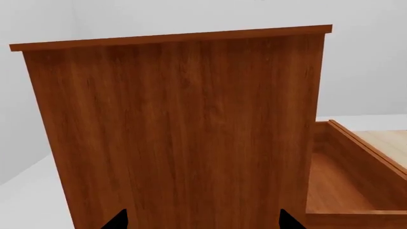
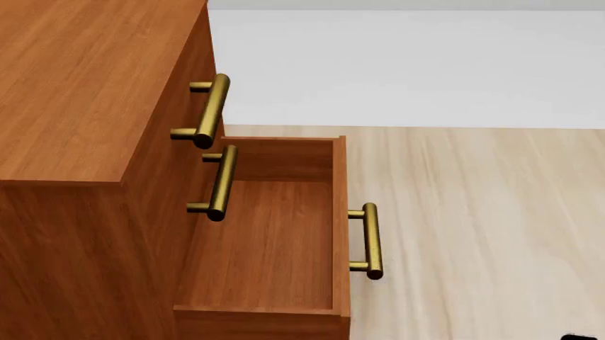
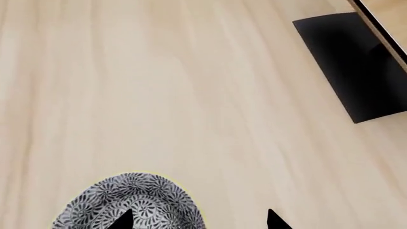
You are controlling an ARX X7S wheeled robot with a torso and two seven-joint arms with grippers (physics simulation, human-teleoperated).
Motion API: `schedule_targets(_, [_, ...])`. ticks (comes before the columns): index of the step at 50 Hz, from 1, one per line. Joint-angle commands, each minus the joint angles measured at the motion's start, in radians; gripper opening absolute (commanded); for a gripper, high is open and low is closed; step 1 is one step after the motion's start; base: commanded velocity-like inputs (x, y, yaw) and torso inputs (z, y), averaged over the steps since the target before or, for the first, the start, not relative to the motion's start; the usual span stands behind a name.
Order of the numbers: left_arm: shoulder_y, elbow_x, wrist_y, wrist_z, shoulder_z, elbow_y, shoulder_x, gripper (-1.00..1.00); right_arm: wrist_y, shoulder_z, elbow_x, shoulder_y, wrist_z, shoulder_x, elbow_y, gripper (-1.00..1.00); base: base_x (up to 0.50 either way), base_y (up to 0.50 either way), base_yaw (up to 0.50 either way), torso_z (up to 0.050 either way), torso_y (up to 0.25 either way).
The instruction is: Put the bowl in the bottom drawer of the cabinet.
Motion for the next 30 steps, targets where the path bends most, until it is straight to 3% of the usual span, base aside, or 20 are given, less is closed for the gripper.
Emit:
schedule_targets(1, [0.000,-0.005,0.003,-0.003,0.000,-0.001,-0.003,1.00,-0.072,-0.079,-0.036,0.017,-0.030,0.005,0.135,1.00,0.00,0.00,0.00,0.000,0.000])
schedule_targets(30, [0.006,-0.010,0.012,-0.015,-0.001,0.000,-0.010,1.00,-0.268,-0.271,-0.147,0.093,-0.113,-0.054,0.466,1.00,0.00,0.00,0.00,0.000,0.000])
